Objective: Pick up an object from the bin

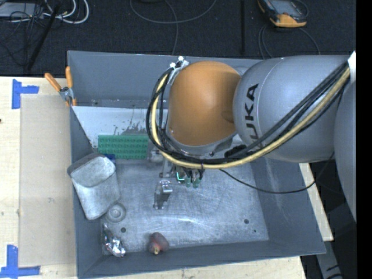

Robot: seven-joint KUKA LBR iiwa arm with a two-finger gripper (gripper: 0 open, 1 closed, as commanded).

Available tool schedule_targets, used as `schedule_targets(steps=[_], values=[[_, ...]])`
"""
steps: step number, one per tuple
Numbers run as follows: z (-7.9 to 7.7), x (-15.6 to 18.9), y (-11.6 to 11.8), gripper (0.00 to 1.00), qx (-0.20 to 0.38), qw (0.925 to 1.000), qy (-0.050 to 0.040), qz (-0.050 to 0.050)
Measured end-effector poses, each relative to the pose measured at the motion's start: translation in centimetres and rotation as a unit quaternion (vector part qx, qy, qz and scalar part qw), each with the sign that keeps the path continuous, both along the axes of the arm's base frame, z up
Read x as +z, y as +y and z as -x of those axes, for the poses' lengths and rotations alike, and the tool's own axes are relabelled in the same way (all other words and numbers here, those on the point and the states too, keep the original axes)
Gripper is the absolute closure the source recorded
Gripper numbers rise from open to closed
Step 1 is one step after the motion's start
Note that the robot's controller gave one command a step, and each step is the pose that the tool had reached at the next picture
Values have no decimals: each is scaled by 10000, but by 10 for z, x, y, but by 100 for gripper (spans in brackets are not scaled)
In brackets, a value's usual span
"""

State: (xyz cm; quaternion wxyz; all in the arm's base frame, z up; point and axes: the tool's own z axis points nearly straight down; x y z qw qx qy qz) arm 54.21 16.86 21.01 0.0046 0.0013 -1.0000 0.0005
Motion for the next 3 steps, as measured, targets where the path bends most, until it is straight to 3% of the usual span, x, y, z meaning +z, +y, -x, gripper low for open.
schedule_targets(steps=[1, 2, 3], values=[[47, -130, 42, 0, 217, 9998, 8, 2], [31, -136, -14, 0, 138, 9999, -32, -1], [50, -74, -70, 0, -1580, 9874, -49, 10]])
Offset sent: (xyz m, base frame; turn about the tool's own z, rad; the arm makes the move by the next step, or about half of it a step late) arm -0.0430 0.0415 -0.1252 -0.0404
